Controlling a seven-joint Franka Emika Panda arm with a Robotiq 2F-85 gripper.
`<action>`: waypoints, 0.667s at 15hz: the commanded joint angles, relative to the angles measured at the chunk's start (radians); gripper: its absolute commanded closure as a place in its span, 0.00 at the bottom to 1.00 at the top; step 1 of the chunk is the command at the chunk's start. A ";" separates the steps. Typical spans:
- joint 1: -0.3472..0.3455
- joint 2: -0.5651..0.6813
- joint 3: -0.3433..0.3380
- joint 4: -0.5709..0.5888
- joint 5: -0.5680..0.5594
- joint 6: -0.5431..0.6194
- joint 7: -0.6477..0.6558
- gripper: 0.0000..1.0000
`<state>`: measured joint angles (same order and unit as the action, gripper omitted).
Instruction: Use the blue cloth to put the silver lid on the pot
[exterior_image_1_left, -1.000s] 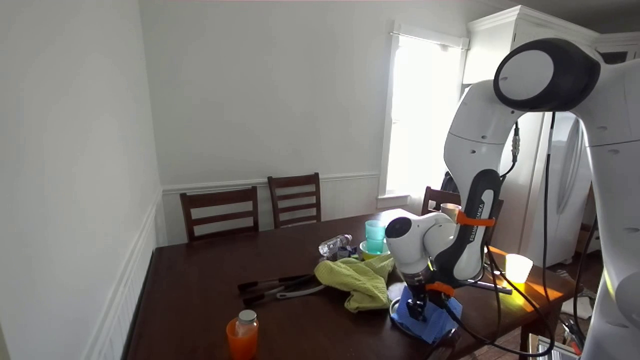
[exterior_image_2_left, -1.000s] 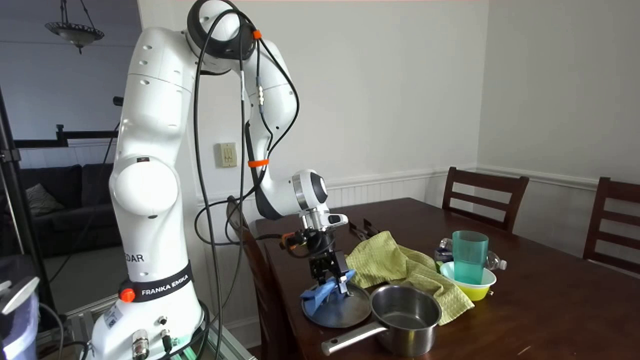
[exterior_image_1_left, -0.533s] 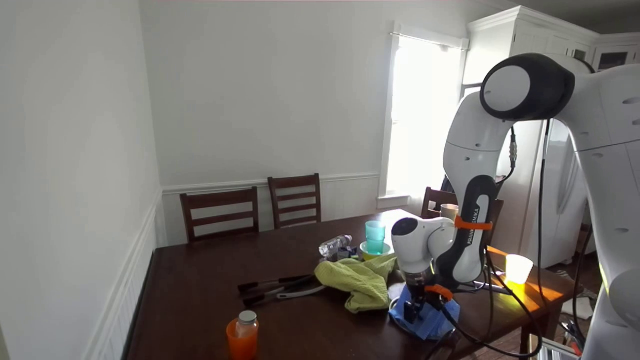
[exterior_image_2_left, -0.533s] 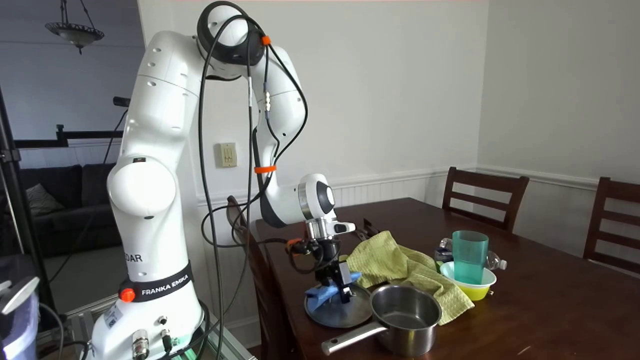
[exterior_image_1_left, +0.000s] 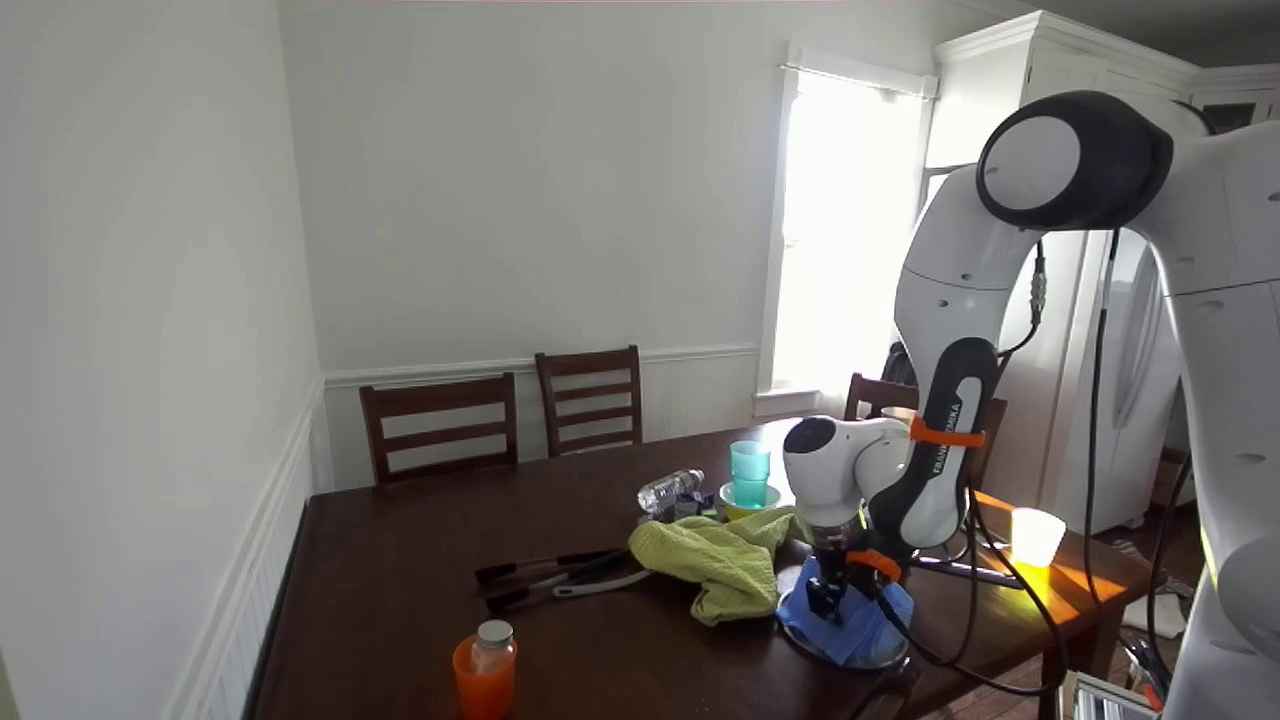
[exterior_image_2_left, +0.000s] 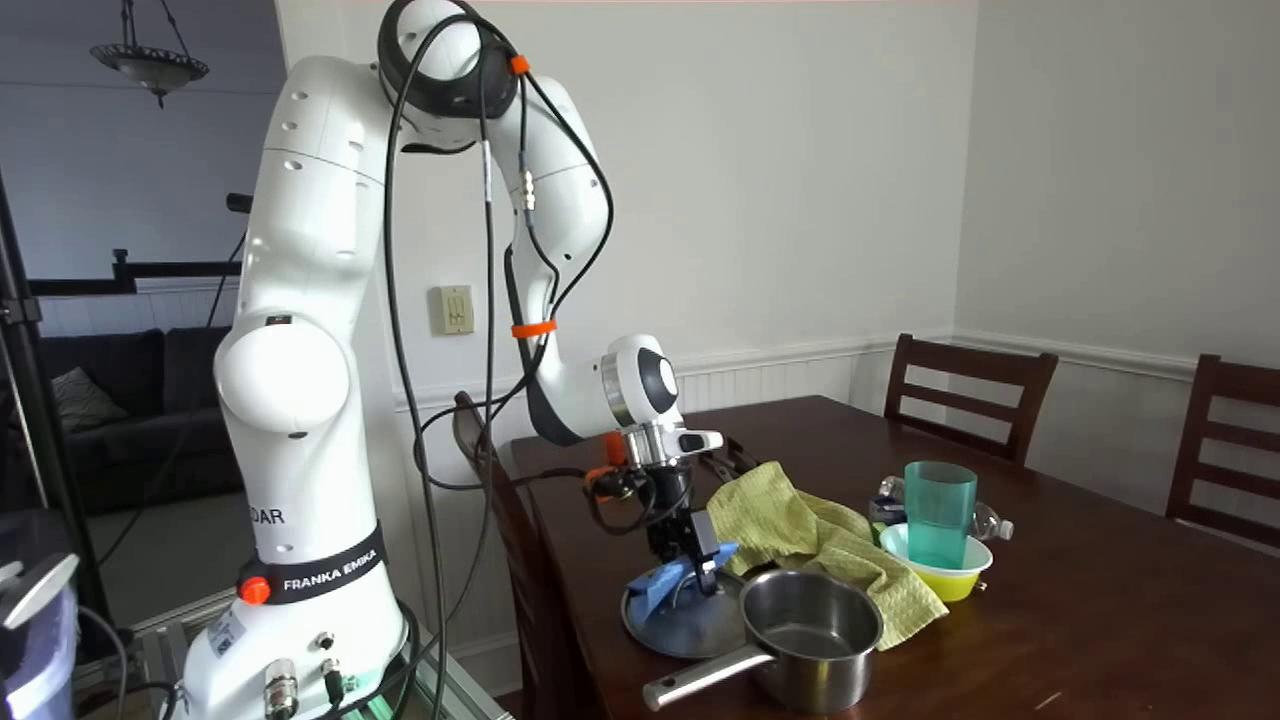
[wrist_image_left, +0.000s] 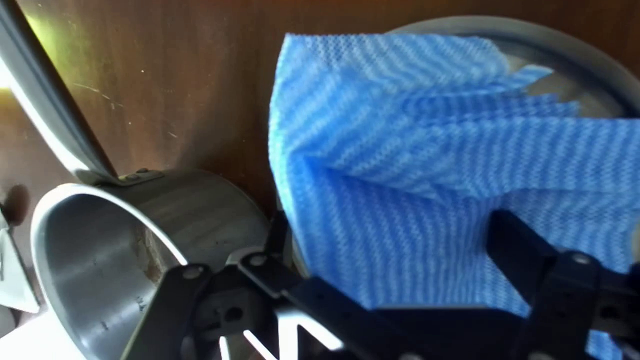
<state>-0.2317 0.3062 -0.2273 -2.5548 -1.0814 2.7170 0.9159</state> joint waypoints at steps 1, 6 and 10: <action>0.031 -0.078 -0.019 -0.020 0.035 -0.058 -0.014 0.00; 0.045 -0.139 -0.007 -0.013 0.056 -0.124 -0.014 0.00; 0.042 -0.143 -0.005 -0.010 0.066 -0.108 -0.017 0.00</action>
<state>-0.1947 0.1874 -0.2298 -2.5554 -1.0494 2.6103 0.9151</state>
